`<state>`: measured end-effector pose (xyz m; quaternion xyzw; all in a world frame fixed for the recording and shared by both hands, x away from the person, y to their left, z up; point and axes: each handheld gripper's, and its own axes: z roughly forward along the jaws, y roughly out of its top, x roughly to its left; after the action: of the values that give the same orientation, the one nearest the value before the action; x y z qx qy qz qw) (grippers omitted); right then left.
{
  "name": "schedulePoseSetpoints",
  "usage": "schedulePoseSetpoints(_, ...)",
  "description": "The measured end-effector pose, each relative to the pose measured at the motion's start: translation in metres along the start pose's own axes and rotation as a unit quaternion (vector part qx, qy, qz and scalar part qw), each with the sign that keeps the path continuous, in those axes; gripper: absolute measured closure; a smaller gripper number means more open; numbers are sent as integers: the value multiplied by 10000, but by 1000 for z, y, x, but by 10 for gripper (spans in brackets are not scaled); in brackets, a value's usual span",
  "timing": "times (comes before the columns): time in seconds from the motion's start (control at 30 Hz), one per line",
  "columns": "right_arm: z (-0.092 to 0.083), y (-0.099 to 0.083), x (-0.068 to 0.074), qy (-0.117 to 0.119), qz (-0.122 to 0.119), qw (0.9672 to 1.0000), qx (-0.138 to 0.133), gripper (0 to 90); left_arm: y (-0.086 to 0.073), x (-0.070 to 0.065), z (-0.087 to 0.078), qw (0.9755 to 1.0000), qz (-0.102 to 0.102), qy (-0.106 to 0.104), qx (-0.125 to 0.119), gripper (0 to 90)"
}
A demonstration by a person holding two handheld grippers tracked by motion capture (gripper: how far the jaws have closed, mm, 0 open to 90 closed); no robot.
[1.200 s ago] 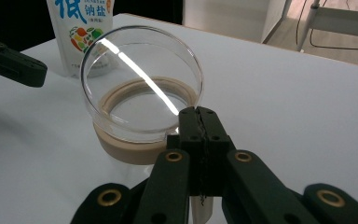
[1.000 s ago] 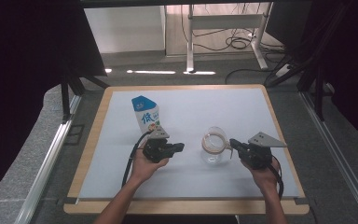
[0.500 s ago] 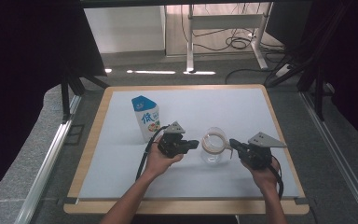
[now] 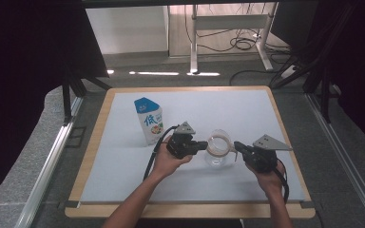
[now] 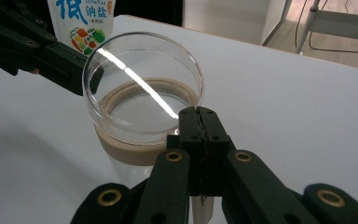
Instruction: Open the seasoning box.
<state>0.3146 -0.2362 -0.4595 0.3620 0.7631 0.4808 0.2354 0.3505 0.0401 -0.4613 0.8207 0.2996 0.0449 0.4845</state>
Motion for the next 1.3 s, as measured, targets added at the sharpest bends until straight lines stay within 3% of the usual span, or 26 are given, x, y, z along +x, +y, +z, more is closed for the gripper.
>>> schedulePoseSetpoints(0.23,0,-1,1,5,-9,10000,-21,900,1,0,0,9999,-41,-93,-37,900)
schedulePoseSetpoints(0.33,-2,1,8,74,-5,10000,-52,889,3,-2,0,9999,74,-73,38,900)
schedulePoseSetpoints(0.57,-8,-4,20,292,-34,9996,-47,693,4,0,4,9999,47,-147,59,900)
schedulePoseSetpoints(0.73,-8,-16,29,564,48,9984,43,626,5,-2,4,9998,56,-158,55,900)
schedulePoseSetpoints(0.83,-7,-18,35,596,2,9982,91,601,5,-1,4,9998,62,-153,54,900)
schedulePoseSetpoints(0.97,-1,-22,49,707,-215,9971,158,538,7,-1,3,9998,74,-165,37,900)
schedulePoseSetpoints(1.1,9,-30,56,803,-210,9961,290,477,6,1,2,9999,-6,-168,21,900)
schedulePoseSetpoints(1.3,25,-41,66,1009,-221,9936,466,456,7,0,1,9999,40,-167,12,900)
